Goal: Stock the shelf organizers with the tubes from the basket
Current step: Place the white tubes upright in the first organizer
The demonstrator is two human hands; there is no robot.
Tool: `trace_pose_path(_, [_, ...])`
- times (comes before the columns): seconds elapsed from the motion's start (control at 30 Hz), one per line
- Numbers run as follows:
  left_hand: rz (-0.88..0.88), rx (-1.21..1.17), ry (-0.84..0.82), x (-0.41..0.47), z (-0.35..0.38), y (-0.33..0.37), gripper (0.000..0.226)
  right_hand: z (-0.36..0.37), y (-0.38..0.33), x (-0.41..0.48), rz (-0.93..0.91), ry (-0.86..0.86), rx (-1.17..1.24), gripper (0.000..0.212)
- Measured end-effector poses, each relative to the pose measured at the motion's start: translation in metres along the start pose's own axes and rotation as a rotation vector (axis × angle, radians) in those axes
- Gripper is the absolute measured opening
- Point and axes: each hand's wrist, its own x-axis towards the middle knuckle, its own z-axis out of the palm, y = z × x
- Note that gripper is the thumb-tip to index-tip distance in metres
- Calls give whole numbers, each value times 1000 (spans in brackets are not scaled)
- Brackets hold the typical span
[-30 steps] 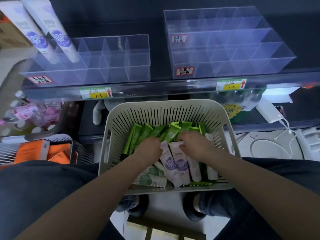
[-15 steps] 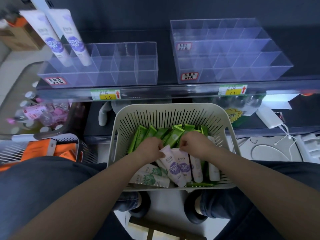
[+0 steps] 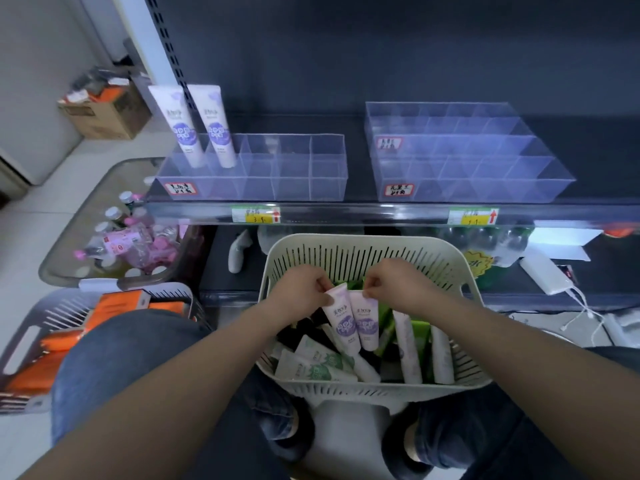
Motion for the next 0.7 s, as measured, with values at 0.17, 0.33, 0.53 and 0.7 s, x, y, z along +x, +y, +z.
trace_pose_path(0.17, [-1, -13, 101, -9, -35, -1, 11, -24, -25, 6, -40, 58, 6, 5])
trace_pose_path(0.33, [4, 23, 188, -15, -76, -1, 10, -49, -48, 16, -82, 115, 38, 5])
trace_pose_path(0.53, [11, 36, 277, -18, -134, 2, 9, -83, -76, 31, -141, 184, 61, 8])
trace_pose_path(0.7, [48, 49, 350, -15, -177, 7, 6, -119, -96, 47, -187, 251, 87, 6])
